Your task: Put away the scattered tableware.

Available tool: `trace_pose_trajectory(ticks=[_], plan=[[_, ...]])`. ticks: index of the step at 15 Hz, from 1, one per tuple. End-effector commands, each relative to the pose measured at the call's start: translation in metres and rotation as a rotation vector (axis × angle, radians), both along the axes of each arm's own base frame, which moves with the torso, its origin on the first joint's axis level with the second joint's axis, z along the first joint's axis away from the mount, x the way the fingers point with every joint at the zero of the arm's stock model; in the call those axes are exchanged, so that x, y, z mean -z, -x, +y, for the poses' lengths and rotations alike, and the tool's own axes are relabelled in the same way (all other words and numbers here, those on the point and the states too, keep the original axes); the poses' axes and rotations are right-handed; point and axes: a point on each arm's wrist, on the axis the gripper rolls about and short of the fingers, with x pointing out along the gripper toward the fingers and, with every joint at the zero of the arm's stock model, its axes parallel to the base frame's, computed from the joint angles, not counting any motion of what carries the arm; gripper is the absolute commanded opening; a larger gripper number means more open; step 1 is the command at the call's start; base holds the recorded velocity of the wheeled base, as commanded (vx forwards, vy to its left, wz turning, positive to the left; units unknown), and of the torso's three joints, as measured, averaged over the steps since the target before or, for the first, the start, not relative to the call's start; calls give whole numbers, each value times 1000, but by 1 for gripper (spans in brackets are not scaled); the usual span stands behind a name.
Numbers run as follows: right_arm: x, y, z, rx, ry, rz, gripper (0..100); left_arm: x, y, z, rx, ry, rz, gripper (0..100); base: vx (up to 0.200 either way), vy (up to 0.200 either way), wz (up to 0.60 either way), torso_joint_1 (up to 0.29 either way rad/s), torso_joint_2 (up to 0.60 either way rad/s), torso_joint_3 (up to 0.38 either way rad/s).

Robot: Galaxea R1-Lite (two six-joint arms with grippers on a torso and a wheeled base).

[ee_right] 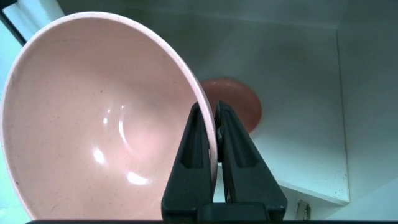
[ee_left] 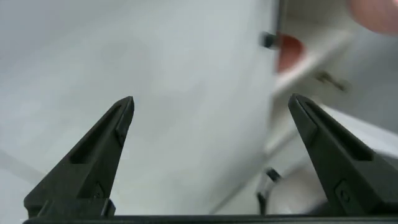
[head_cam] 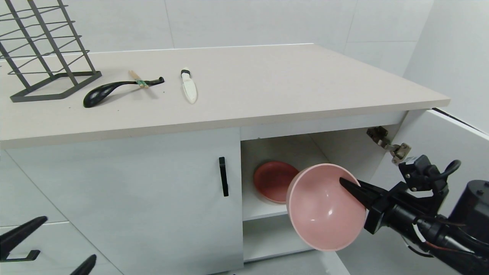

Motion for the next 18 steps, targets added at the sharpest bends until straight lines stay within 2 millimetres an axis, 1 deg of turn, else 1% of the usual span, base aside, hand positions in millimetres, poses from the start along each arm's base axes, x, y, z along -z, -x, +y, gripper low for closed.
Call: trace_pose_trajectory(ticks=[1, 2, 3, 4, 6, 8, 9, 10, 13, 14, 15, 17, 18], plan=[[-3, 5, -3, 1, -5, -10, 0, 7, 30, 14, -277, 45, -139, 100, 0, 0, 0, 0, 0, 0], [-3, 6, -3, 1, -5, -10, 0, 9, 33, 15, -314, 44, -144, 100, 0, 0, 0, 0, 0, 0], [-4, 8, -4, 1, -6, -13, 0, 20, 44, 15, -438, 33, -152, 100, 0, 0, 0, 0, 0, 0], [-3, 10, -5, 1, -3, -7, 0, 25, 49, 14, -464, 27, -155, 100, 0, 0, 0, 0, 0, 0], [-2, 11, -6, 3, 0, 2, 0, 32, 51, 12, -421, 24, -124, 100, 0, 0, 0, 0, 0, 0], [0, 12, -6, 3, 3, 9, 0, 39, 51, 9, -300, 38, -52, 100, 0, 0, 0, 0, 0, 0], [0, 12, -6, 3, 4, 10, 0, 41, 51, 9, -268, 44, -28, 100, 0, 0, 0, 0, 0, 0], [0, 12, -6, 3, 4, 10, 0, 45, 49, 8, -195, 63, 39, 100, 0, 0, 0, 0, 0, 0], [1, 12, -6, 2, 8, 15, 0, 46, 51, 6, -68, 171, 86, 100, 0, 0, 0, 0, 0, 0], [2, 13, -7, 3, 10, 24, 0, 47, 54, 5, -48, 218, 66, 100, 0, 0, 0, 0, 0, 0], [3, 14, -7, 3, 12, 27, 0, 47, 56, 6, -60, 221, 45, 100, 0, 0, 0, 0, 0, 0], [3, 13, -7, 6, 12, 27, 0, 45, 58, 8, -144, 205, -20, 100, 0, 0, 0, 0, 0, 0], [2, 13, -8, 7, 12, 23, 0, 48, 58, 9, -188, 194, -22, 100, 0, 0, 0, 0, 0, 0]])
